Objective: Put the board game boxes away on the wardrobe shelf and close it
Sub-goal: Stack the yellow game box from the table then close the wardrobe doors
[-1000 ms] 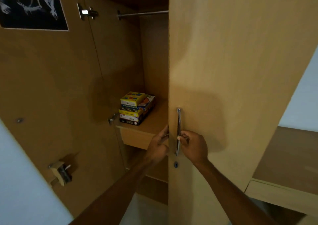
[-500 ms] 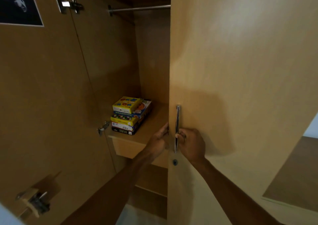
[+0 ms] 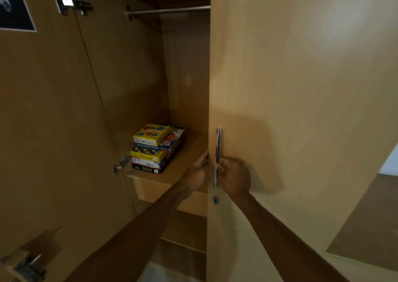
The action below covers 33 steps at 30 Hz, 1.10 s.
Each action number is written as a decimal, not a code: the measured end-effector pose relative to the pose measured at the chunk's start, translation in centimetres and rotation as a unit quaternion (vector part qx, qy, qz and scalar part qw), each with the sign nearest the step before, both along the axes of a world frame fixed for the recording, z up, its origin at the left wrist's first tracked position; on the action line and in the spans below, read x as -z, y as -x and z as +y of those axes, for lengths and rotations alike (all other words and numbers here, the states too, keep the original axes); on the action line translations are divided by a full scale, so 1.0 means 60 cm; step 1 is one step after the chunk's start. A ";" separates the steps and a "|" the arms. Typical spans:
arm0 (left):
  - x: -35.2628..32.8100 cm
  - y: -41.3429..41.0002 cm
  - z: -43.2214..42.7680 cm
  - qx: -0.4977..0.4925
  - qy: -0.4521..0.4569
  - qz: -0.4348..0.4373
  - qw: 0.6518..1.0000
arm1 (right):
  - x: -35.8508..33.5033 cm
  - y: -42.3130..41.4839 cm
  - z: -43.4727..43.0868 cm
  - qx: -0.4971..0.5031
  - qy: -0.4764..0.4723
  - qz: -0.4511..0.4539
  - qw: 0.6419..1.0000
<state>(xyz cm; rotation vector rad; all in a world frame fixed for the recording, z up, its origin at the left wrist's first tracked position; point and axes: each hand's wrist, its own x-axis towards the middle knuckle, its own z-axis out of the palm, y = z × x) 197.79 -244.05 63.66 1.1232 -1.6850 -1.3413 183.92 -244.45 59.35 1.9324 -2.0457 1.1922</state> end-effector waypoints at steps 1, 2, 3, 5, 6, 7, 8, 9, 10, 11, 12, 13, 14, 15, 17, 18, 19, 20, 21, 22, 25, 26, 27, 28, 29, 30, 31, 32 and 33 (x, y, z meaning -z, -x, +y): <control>-0.001 0.001 -0.002 0.001 0.001 0.000 1.000 | 0.001 0.002 -0.003 -0.002 0.002 0.001 1.000; -0.001 0.001 -0.005 0.002 -0.001 0.000 1.000 | 0.001 0.004 -0.005 -0.004 0.003 0.000 1.000; -0.002 0.000 -0.006 0.004 -0.005 0.005 1.000 | 0.003 0.005 -0.009 -0.009 0.007 -0.003 1.000; -0.002 -0.004 -0.008 0.006 -0.009 0.020 1.000 | 0.003 0.005 -0.009 -0.035 0.017 -0.026 0.999; -0.002 -0.006 -0.008 0.012 -0.012 0.032 0.999 | 0.002 0.005 -0.006 -0.047 0.019 -0.039 0.998; 0.002 -0.009 -0.005 0.013 -0.017 0.045 0.999 | 0.005 0.005 -0.001 -0.057 0.017 -0.054 0.997; 0.008 -0.013 -0.003 0.007 -0.020 0.058 0.998 | 0.006 0.005 0.008 -0.060 0.010 -0.071 0.996; 0.018 -0.020 0.001 -0.005 -0.022 0.067 0.997 | 0.013 0.006 0.015 -0.063 0.004 -0.087 0.994; 0.032 -0.030 0.007 -0.021 -0.021 0.070 0.997 | 0.022 0.005 0.024 -0.063 -0.005 -0.097 0.993; 0.048 -0.042 0.011 -0.036 -0.018 0.063 0.997 | 0.033 0.005 0.032 -0.064 -0.010 -0.101 0.993; 0.068 -0.059 0.018 -0.053 -0.017 0.048 0.997 | 0.046 0.001 0.042 -0.066 -0.019 -0.098 0.993; 0.085 -0.077 0.026 -0.069 -0.018 0.033 0.997 | 0.060 -0.004 0.051 -0.073 -0.026 -0.096 0.992; 0.104 -0.099 0.035 -0.086 -0.021 0.024 0.996 | 0.069 -0.012 0.061 -0.083 -0.036 -0.094 0.991; 0.123 -0.126 0.049 -0.106 -0.028 0.018 0.994 | 0.082 -0.026 0.067 -0.104 -0.052 -0.094 0.989; 0.150 -0.179 0.085 -0.148 -0.036 0.015 0.988 | 0.102 -0.062 0.077 -0.148 -0.085 -0.088 0.981; 0.159 -0.202 0.104 -0.172 -0.035 0.012 0.984 | 0.111 -0.082 0.080 -0.167 -0.104 -0.087 0.977; 0.163 -0.223 0.121 -0.203 -0.030 0.005 0.979 | 0.117 -0.104 0.082 -0.186 -0.122 -0.087 0.971; 0.166 -0.249 0.140 -0.242 -0.022 0.001 0.970 | 0.123 -0.133 0.081 -0.213 -0.147 -0.089 0.962; 0.166 -0.270 0.156 -0.274 -0.015 -0.008 0.962 | 0.125 -0.158 0.081 -0.240 -0.167 -0.090 0.952; 0.163 -0.297 0.176 -0.307 -0.009 -0.012 0.952 | 0.126 -0.191 0.081 -0.274 -0.186 -0.091 0.939; 0.161 -0.377 0.231 -0.386 0.017 -0.061 0.920 | 0.118 -0.291 0.087 -0.349 -0.206 -0.109 0.908; 0.162 -0.401 0.248 -0.411 0.022 -0.071 0.909 | 0.117 -0.319 0.088 -0.368 -0.208 -0.115 0.899; 0.158 -0.433 0.271 -0.444 0.028 -0.071 0.893 | 0.110 -0.360 0.094 -0.392 -0.213 -0.111 0.888; 0.152 -0.458 0.288 -0.474 0.037 -0.066 0.877 | 0.105 -0.391 0.096 -0.412 -0.215 -0.107 0.879; 0.144 -0.477 0.301 -0.504 0.051 -0.061 0.860 | 0.098 -0.417 0.097 -0.428 -0.211 -0.098 0.873; 0.134 -0.510 0.323 -0.538 0.071 -0.061 0.838 | 0.091 -0.460 0.105 -0.447 -0.207 -0.091 0.866; 0.124 -0.529 0.333 -0.566 0.084 -0.061 0.818 | 0.082 -0.486 0.109 -0.454 -0.201 -0.082 0.864; 0.114 -0.553 0.341 -0.595 0.097 -0.067 0.795 | 0.072 -0.514 0.115 -0.461 -0.194 -0.081 0.862; 0.103 -0.572 0.344 -0.617 0.105 -0.074 0.777 | 0.063 -0.536 0.118 -0.463 -0.192 -0.086 0.861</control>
